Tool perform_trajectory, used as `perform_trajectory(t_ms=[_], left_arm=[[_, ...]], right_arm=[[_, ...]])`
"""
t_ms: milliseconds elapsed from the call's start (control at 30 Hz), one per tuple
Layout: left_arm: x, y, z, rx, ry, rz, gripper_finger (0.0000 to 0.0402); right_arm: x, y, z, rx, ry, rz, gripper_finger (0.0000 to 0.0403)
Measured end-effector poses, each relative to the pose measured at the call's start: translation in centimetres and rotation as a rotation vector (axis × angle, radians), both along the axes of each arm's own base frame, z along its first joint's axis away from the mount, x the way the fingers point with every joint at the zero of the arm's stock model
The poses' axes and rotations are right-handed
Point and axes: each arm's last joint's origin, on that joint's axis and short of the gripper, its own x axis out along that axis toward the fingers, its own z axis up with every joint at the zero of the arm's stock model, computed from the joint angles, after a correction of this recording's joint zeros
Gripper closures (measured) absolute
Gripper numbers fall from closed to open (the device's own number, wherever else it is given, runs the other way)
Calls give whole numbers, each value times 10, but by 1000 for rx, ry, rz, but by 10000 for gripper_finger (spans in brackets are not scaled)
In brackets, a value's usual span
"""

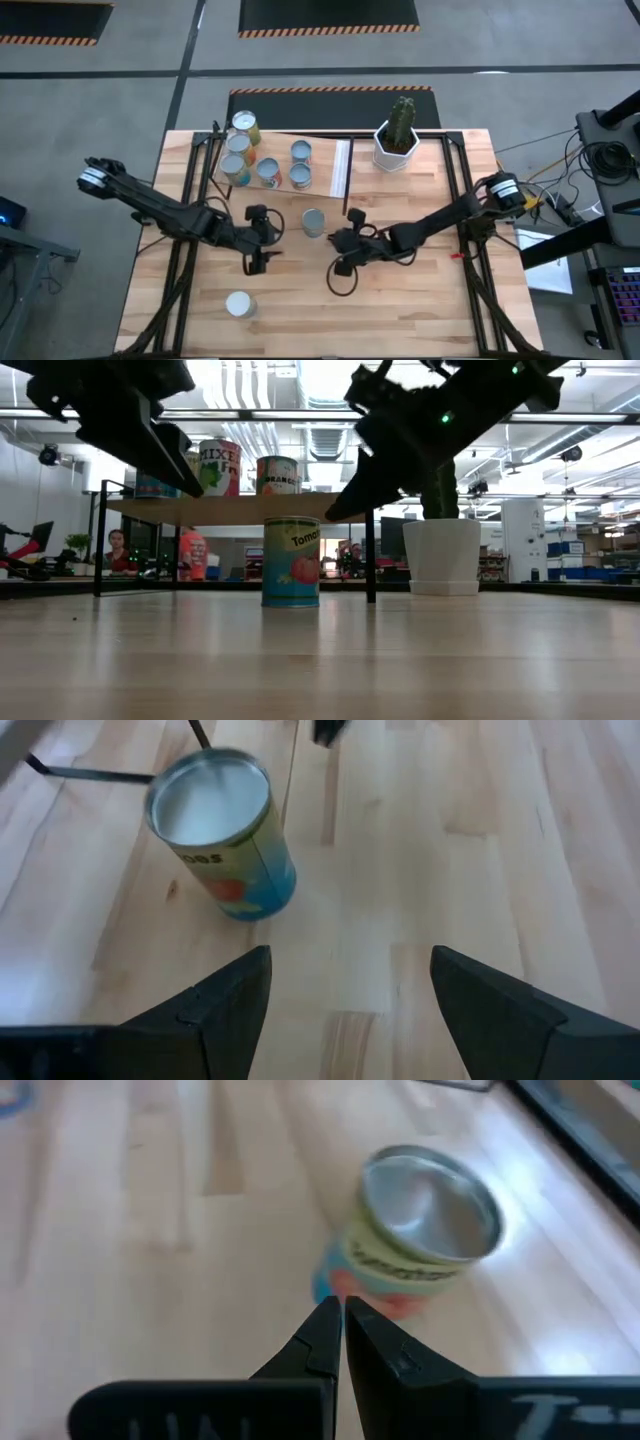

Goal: Pick and place cans onto a shelf
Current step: Put the canned tomatoes on the shelf

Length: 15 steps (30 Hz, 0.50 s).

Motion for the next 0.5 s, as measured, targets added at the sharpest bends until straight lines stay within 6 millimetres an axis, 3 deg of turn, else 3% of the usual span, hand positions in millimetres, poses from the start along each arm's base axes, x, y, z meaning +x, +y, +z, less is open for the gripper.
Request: perform_trajectory(t_ms=[500], left_arm=[[22,-6,-20,72,-22,29,146]], right_arm=[[6,-11,-7,-17,-24,-67,394]])
